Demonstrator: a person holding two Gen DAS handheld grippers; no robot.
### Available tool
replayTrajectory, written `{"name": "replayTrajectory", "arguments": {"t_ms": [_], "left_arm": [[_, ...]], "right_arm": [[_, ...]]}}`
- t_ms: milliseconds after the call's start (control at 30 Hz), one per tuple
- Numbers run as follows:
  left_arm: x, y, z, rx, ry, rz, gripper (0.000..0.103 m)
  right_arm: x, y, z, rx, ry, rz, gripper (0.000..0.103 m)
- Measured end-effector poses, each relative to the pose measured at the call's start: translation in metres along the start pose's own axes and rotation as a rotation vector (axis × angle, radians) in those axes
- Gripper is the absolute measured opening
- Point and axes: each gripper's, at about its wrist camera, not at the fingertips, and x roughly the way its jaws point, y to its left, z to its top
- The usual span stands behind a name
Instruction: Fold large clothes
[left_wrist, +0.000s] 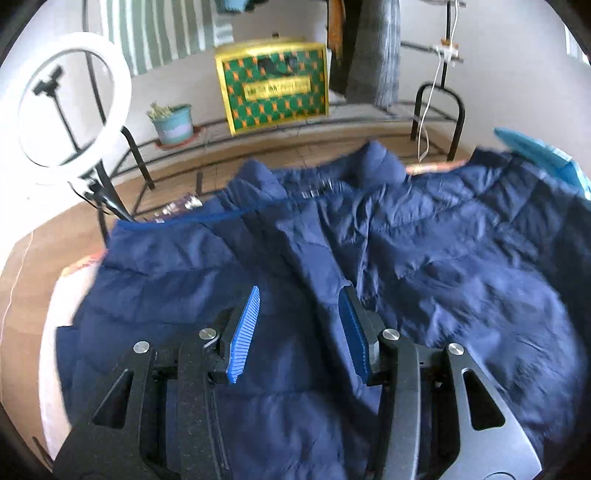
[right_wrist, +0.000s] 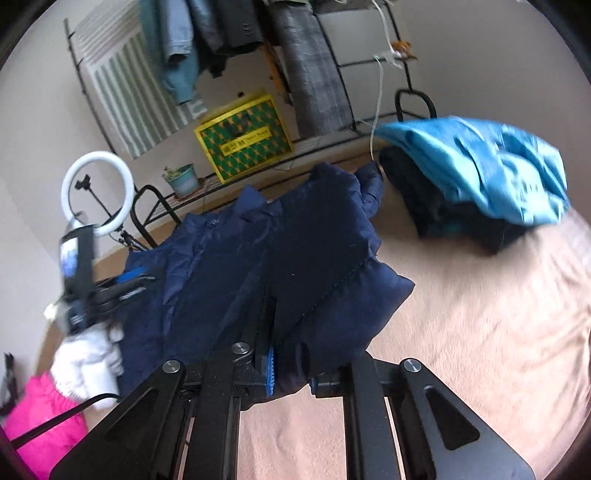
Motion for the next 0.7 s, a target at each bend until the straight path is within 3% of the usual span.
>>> {"name": "replayTrajectory", "arguments": {"t_ms": [100,233,367,500,700], "left_arm": [[0.029,-0.008,-0.01,0.013,0.053,0.008,0.047],[0.021,-0.005,-0.015,-0.012,0.035,0.022,0.047],[-0.038,0.039,-0.017,-0.15,-0.053,-0.037,0.047],[-0.122,0.106,-0.041,-0.304,-0.161,-0.054,0.047],[-0.22,0.189,-0.1,-0.406,-0.235,0.081,0.047]], "right_arm": [[-0.001,0.006,0.005,-0.012,-0.007,0.003,0.011],[-0.002,0.031,0.012,-0.084,-0.03,-0.006,0.011],[-0.011,0.058,0.019,-0.178,-0.061,0.012,0.011],[-0.02,0.089,0.027,-0.285,-0.099,0.039,0.011],[-0.026,0.156,0.029,-0.446,-0.134,0.149,0.011]]}}
